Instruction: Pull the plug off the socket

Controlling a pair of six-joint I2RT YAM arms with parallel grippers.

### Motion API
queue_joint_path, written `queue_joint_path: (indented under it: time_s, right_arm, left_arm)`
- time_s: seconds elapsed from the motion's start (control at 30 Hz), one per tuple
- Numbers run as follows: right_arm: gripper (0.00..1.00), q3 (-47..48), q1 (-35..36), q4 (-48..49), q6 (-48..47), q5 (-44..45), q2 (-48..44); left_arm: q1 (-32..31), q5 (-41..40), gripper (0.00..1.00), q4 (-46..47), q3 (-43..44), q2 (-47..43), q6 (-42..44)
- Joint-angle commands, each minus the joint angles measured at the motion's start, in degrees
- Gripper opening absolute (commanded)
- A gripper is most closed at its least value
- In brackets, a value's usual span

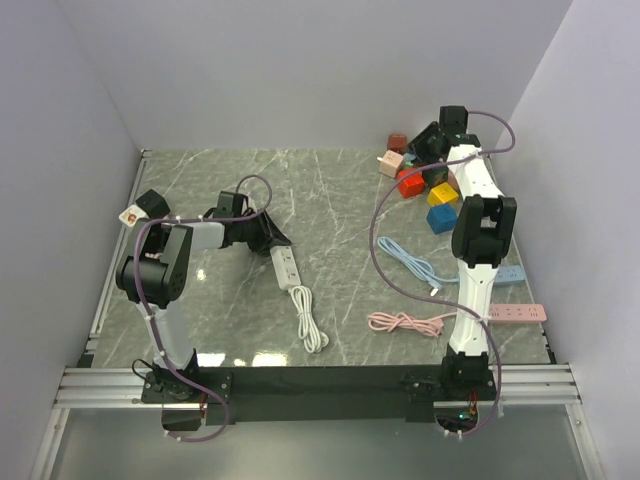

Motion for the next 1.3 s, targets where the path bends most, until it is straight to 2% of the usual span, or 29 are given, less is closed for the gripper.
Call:
queue_joint_path:
  time_s: [0.0,0.03,0.07,0.17,0.3,0.4,0.5,0.57,0.6,0.67,0.7,0.8,0.83,0.93,0.97,1.0,1.07,1.1,1.27]
  right_arm:
    - [0.53,3.8,-1.3,0.0,4.5,3.0,1.9]
    - [0.56,3.5,-1.4,0.6,4.6,3.0,1.9]
    - [0.65,3.7,-1.5,0.9,4.8,3.1,1.9]
    - [0.77,4.7,-1.7,1.6,4.1,2.9,2.0]
    - [0.79,2.0,-1.7,3.8,2.6,0.9,-2.6]
    - [0.79,-6.1,-1.3,6.7,-0.3,-1.8,-8.1]
    - [0.79,-12.2,1.2,3.2,-6.3,-3.2,-15.9]
    - [0.81,-17.3,5.1,0.7,-10.6,-1.3,-18.7]
    - [0.82,-19.6,6.8,-0.3,-11.8,-0.6,-21.8]
    - [0.88,-27.0,9.8,0.1,-14.2,2.7,-25.1]
    - [0.9,-28.9,13.3,-0.6,-14.8,3.5,-27.4]
    - [0.96,-34.9,18.9,-2.0,-14.2,6.4,-29.7]
    - [0.96,-36.0,20.4,-1.9,-13.8,6.9,-30.0]
    - [0.98,-38.7,24.8,-0.4,-13.0,7.4,-30.3]
    - [0.98,-38.6,25.9,-0.5,-13.1,7.6,-30.0]
    - [0.99,-38.4,27.2,-1.4,-13.2,8.7,-29.3]
    - [0.99,-38.5,30.8,-1.5,-13.7,10.2,-29.2]
    - [1.0,-38.6,31.8,-1.6,-13.8,11.2,-29.1]
    - [1.0,-37.2,37.8,-2.5,-13.4,13.0,-26.0]
  left_arm:
    - [-0.1,2.4,0.01,0.0,2.9,0.3,-0.7]
    - [-0.2,2.7,0.01,0.0,3.1,0.7,-0.7]
    - [-0.4,2.9,0.01,-0.3,3.6,0.8,-0.8]
    - [-0.8,3.6,0.0,0.1,5.0,1.4,-0.9]
    - [-1.4,6.2,0.01,2.8,6.2,2.3,-1.9]
    - [-2.3,11.9,0.01,5.2,8.6,4.6,-2.1]
    - [-3.9,15.7,0.01,5.9,11.7,7.5,-0.8]
    - [-4.4,17.8,0.14,7.8,13.2,8.8,-1.2]
    - [-4.8,18.2,0.36,8.6,13.3,9.7,-1.9]
    - [-4.9,17.2,0.53,8.8,13.1,10.1,-2.0]
    - [-4.9,16.5,0.72,8.7,12.8,9.9,-2.2]
    - [-4.9,12.9,0.96,5.9,12.8,9.3,-1.0]
    - [-4.9,11.4,0.99,5.4,12.6,8.9,-0.9]
    - [-4.8,7.1,0.99,1.9,12.6,7.0,-0.5]
    - [-4.8,-0.1,0.99,-0.3,13.4,5.2,0.3]
    - [-4.6,-4.1,0.99,-7.2,14.0,4.1,0.5]
    - [-4.3,-12.0,0.99,-12.4,14.6,0.7,0.0]
    - [-3.6,-18.5,0.99,-16.4,14.7,-0.4,-0.3]
    - [-0.6,-24.9,0.99,-20.6,12.1,-5.5,-1.7]
